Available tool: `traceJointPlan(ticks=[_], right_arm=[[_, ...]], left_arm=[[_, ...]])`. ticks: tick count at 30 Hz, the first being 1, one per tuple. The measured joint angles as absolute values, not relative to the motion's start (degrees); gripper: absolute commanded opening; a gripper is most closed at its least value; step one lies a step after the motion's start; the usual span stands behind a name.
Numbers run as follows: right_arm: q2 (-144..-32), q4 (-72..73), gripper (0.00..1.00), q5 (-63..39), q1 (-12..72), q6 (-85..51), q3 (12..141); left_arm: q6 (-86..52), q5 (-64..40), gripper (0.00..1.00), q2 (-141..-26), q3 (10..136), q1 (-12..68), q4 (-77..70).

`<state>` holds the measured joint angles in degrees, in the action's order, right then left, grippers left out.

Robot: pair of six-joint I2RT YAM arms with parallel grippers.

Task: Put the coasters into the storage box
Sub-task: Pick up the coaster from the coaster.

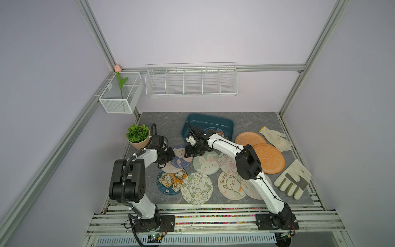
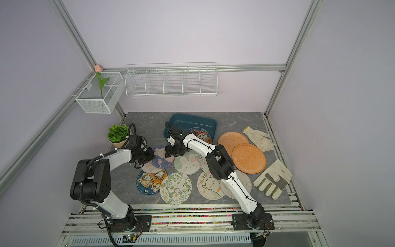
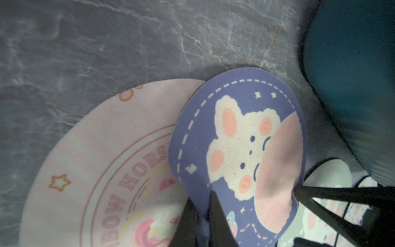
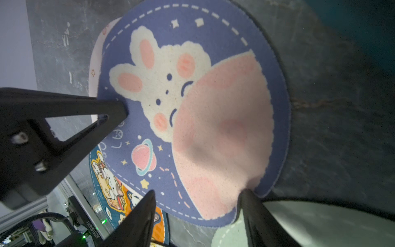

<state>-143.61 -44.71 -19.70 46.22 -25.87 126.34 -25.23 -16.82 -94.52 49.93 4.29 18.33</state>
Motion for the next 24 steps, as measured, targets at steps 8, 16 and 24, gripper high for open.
traceJointPlan(ticks=[8, 16, 24], right_arm=[[-141.5, -44.5, 0.79, -22.0, 45.3, -25.5, 123.7], [-131.2, -43.2, 0.83, -24.1, 42.9, -25.5, 113.3], [-118.8, -40.0, 0.85, -26.5, 39.6, -25.5, 101.5]], left_arm=[[-25.7, -17.5, 0.00, -88.0, 50.1, 4.6, 20.6], [-25.7, -18.5, 0.00, -80.4, 54.2, 5.8, 25.5], [-26.1, -19.2, 0.00, -79.1, 65.8, 10.3, 27.9]])
